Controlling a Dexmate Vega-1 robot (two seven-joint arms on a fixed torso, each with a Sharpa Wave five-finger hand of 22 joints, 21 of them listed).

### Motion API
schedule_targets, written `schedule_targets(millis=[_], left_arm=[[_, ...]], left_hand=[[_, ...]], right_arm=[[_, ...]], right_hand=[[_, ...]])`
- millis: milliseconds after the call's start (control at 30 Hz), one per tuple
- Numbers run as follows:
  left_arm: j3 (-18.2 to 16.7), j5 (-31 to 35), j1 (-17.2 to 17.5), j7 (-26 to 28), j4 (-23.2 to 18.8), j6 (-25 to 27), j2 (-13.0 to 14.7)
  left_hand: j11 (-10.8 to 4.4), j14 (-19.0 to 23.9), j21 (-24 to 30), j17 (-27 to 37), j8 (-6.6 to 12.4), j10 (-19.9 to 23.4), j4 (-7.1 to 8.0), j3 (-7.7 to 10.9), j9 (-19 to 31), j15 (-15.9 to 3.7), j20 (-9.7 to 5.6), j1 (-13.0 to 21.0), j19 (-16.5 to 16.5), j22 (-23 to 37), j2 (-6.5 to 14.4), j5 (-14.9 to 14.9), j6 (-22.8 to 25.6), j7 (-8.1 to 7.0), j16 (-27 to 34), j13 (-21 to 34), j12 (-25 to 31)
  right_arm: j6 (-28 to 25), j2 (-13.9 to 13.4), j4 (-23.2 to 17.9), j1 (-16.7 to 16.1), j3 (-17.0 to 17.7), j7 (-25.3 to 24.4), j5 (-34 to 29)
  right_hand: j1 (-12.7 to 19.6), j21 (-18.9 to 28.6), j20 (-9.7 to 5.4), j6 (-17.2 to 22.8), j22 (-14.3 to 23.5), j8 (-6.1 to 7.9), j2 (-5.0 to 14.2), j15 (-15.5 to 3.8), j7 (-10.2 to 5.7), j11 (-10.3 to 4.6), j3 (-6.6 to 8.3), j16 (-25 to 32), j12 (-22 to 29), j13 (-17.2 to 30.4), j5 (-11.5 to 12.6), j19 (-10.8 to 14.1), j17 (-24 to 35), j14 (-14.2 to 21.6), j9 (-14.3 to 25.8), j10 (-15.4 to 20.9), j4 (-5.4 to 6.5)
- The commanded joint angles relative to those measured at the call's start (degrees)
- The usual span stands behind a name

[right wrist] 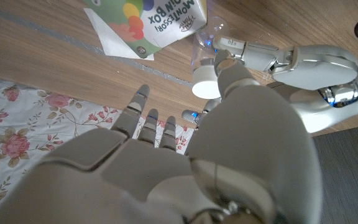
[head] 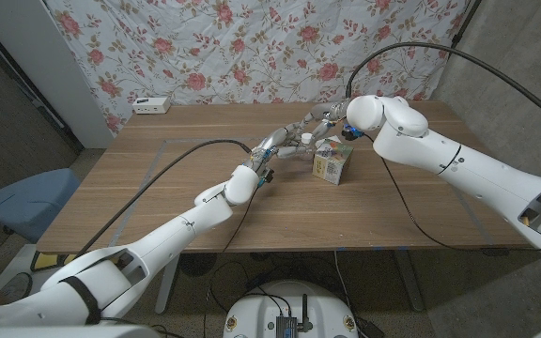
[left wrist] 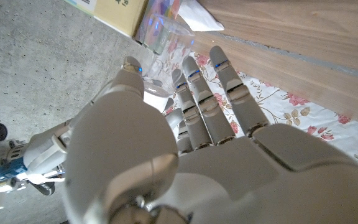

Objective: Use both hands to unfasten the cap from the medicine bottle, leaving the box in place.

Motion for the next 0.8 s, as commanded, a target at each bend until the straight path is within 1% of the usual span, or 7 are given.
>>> schedule_targets(millis=[33, 167, 267, 433, 600, 700, 800], left_arm=[[0.24, 0.51, -0.35, 1.16, 1.33, -1.43, -0.47], [0.36, 0.61, -0.48, 1.37, 1.84, -1.89, -0.66], [0.41, 0.64, -0.55, 1.46, 2.08, -2.14, -0.76], [0.47, 0.62, -0.69, 1.36, 2.33, -2.37, -0.84], [0.57, 0.57, -0.97, 1.43, 3.04, -3.03, -1.10], [0.66, 0.54, -1.20, 1.42, 3.56, -3.46, -1.31], [0.75, 0.52, -1.43, 1.38, 4.05, -3.91, -1.47]], left_hand=[[-2.35, 0.34, -0.23, 0.18, -0.09, 2.50, -0.16, 0.52, 0.23, -2.20, 0.02, 0.11, -0.08, 0.14, 0.19, 0.34, -0.17, -0.40, 0.02, 0.17, 0.20], [-2.26, 0.27, -0.24, 0.18, -0.10, 2.48, -0.21, 0.58, 0.22, -2.22, 0.01, 0.16, -0.12, 0.13, 0.16, 0.34, -0.39, -0.51, 0.01, 0.17, 0.21], [-2.27, 0.21, -0.27, 0.18, -0.15, 2.41, -0.24, 0.61, 0.22, -2.18, -0.04, 0.17, -0.20, 0.13, 0.14, 0.34, -0.64, -0.64, 0.00, 0.17, 0.19], [-2.31, 0.14, -0.27, 0.18, -0.27, 2.45, -0.26, 0.67, 0.22, -2.19, -0.06, 0.16, -0.24, 0.12, 0.13, 0.33, -1.24, -0.89, -0.01, 0.18, 0.23], [-2.33, 0.18, -0.28, 0.18, -0.28, 2.49, -0.27, 0.72, 0.21, -2.25, -0.07, 0.15, -0.29, 0.12, 0.11, 0.32, -1.56, -0.97, 0.03, 0.18, 0.25], [-2.35, 0.34, -0.28, 0.18, -0.33, 2.54, -0.27, 0.75, 0.21, -2.28, -0.05, 0.12, -0.31, 0.11, 0.10, 0.31, -1.94, -0.65, 0.09, 0.18, 0.28], [-2.26, 0.21, -0.28, 0.18, -0.32, 2.46, -0.26, 0.79, 0.21, -2.27, -0.07, 0.08, -0.33, 0.11, 0.11, 0.31, -2.24, -0.37, 0.05, 0.18, 0.26]], right_arm=[[-1.08, -0.29, 0.11, 1.24, -0.18, 0.88, 1.99], [-1.25, -0.41, 0.18, 1.57, -0.21, 0.85, 2.65], [-1.24, -0.48, 0.34, 1.72, -0.04, 0.80, 3.49], [-0.99, -0.76, 0.48, 1.93, 0.11, 0.66, 4.71], [-0.89, -1.06, 0.53, 2.09, 0.32, 0.43, 5.82], [-1.15, -1.22, 0.50, 2.24, 0.29, 0.32, 6.21], [-1.14, -1.40, 0.40, 2.17, 0.48, -0.05, 6.80]], right_hand=[[-0.80, 0.05, 0.08, -0.57, 0.26, -0.38, -0.07, 0.25, 0.41, 0.16, -0.07, -0.10, 0.07, 0.19, -0.09, -0.25, 0.15, -0.66, 0.24, -0.42, 0.68], [-1.43, 0.06, 0.10, -0.64, 0.26, -0.52, -0.10, 0.41, 1.29, 0.40, -0.28, -0.09, 0.16, 0.19, -0.11, -0.36, 0.15, -0.83, 0.28, -0.52, 0.89], [-2.12, 0.11, 0.11, -0.39, 0.26, -0.53, -0.09, 0.52, 2.55, 0.45, -0.50, -0.04, 0.23, 0.19, -0.12, -0.35, 0.13, -0.91, 0.33, -0.66, 1.12], [-3.05, 0.22, 0.23, -0.47, 0.25, -0.71, -0.19, 0.86, 3.51, 1.03, -0.88, 0.07, 0.46, 0.19, -0.14, -0.14, 0.10, -0.82, 0.39, -0.40, 1.40], [-4.53, 0.30, 0.39, -0.81, 0.24, -0.95, -0.31, 1.00, 4.66, 1.16, -1.49, 0.18, 0.56, 0.19, -0.18, 0.06, 0.09, -0.74, 0.50, -0.41, 1.97], [-6.00, 0.29, 0.38, -1.13, 0.23, -1.17, -0.51, 1.12, 6.12, 1.38, -2.13, 0.25, 0.67, 0.19, -0.14, 0.06, 0.08, -0.72, 0.59, -0.33, 2.48], [-6.68, 0.32, 0.41, -1.30, 0.23, -1.28, -0.64, 1.19, 6.76, 1.58, -2.44, 0.28, 0.71, 0.19, -0.10, 0.14, 0.07, -0.70, 0.63, -0.32, 2.70]])
